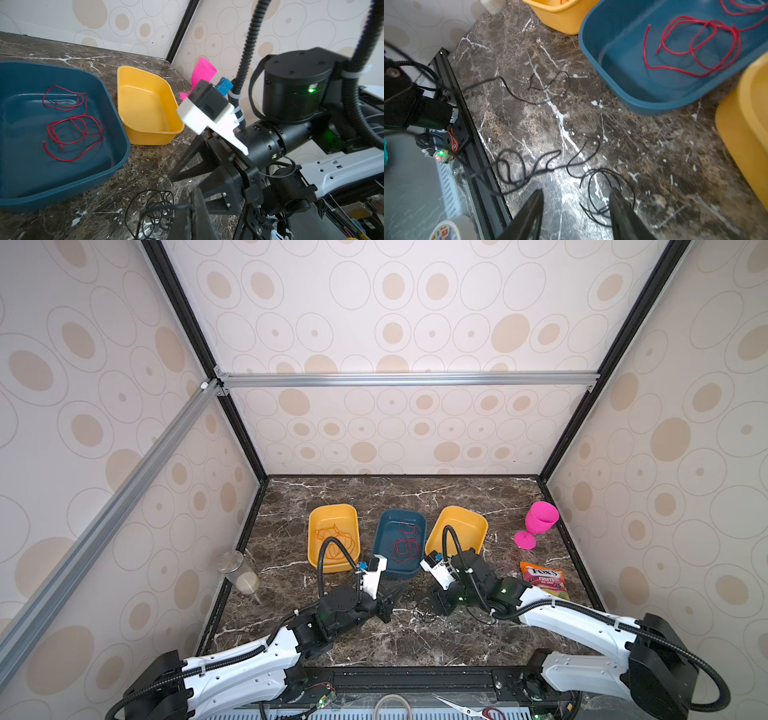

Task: Untangle the cables

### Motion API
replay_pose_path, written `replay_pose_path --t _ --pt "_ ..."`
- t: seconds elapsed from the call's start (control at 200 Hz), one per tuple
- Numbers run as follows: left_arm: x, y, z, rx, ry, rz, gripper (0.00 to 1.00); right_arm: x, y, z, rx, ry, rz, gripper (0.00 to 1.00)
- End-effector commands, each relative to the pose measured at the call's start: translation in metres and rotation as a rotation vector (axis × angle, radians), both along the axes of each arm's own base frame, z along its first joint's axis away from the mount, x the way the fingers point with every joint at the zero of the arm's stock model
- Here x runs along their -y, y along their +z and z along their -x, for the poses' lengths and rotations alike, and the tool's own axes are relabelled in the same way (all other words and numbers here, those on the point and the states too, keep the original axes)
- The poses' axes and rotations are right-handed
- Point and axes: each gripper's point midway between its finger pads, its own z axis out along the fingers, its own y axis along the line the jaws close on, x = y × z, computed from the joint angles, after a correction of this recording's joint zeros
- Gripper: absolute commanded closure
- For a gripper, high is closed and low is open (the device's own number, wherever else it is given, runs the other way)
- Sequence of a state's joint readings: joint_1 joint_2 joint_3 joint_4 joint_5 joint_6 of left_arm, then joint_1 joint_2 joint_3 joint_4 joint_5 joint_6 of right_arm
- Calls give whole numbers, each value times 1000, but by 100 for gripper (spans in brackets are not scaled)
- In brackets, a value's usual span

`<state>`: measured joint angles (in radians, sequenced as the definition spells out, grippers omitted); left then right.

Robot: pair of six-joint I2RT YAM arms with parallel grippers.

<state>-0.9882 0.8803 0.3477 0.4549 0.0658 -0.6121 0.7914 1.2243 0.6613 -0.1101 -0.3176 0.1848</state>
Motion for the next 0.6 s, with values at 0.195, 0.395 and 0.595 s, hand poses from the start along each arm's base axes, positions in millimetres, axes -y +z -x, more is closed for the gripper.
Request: replay_pose_path --t 0.195,0.395,0.595 --pt "-2 37 -3 56 15 82 100 -28 -1 -13 161 147 -39 51" --pt "-10 34 -10 33 74 68 100 -50 3 -18 204 219 -108 51" --pt "-32 37 -20 28 192 109 100 -76 -11 -18 159 255 -137 53"
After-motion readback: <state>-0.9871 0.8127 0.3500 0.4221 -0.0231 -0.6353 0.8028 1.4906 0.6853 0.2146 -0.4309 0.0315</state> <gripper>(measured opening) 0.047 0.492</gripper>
